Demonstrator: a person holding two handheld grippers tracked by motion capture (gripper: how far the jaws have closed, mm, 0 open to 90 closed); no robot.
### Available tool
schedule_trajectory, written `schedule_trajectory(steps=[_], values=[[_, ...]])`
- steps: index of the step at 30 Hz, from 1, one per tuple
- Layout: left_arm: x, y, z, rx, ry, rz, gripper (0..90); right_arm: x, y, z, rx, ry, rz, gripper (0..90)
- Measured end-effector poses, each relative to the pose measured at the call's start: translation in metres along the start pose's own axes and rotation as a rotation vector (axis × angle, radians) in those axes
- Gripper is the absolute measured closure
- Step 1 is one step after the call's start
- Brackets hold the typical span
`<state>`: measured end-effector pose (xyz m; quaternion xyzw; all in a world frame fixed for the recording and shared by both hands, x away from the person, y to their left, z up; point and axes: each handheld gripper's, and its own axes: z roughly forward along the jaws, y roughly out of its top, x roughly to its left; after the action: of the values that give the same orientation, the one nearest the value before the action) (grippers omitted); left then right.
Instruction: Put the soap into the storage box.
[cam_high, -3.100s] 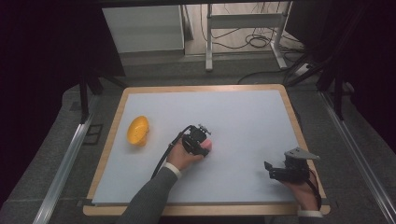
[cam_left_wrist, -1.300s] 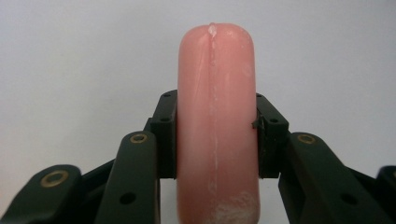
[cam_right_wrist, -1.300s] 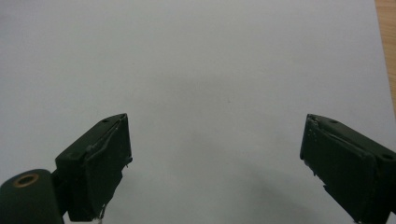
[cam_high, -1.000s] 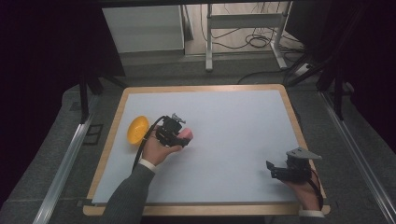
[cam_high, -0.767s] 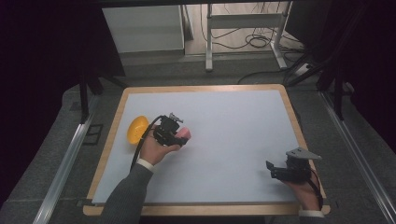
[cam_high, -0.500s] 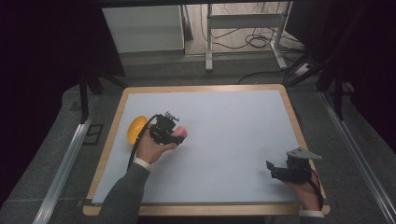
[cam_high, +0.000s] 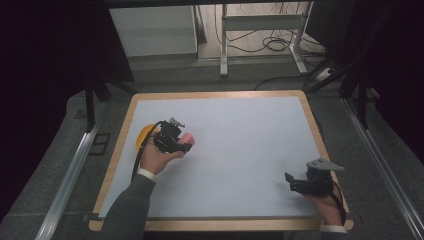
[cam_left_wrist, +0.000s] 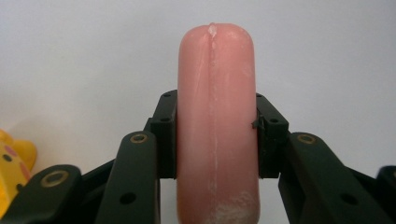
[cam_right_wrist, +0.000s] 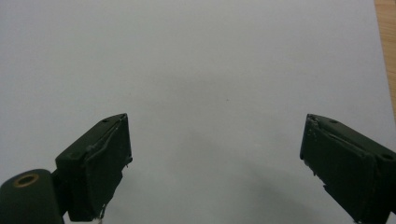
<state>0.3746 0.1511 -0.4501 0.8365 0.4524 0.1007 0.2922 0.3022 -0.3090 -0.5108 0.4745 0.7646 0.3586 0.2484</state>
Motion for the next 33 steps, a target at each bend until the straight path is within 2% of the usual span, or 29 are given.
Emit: schedule_trajectory(steps=[12, 33], values=[[0.012, -0.002, -0.01, -0.005, 0.025, -0.018, 60.3, 0.0, 0.0, 0.0, -0.003, -0.002, -0.004, 8.5], [0.038, -0.014, -0.026, -0.023, 0.069, -0.086, 60.3, 0.0, 0.002, -0.003, -0.015, 0.0, -0.006, 8.5]])
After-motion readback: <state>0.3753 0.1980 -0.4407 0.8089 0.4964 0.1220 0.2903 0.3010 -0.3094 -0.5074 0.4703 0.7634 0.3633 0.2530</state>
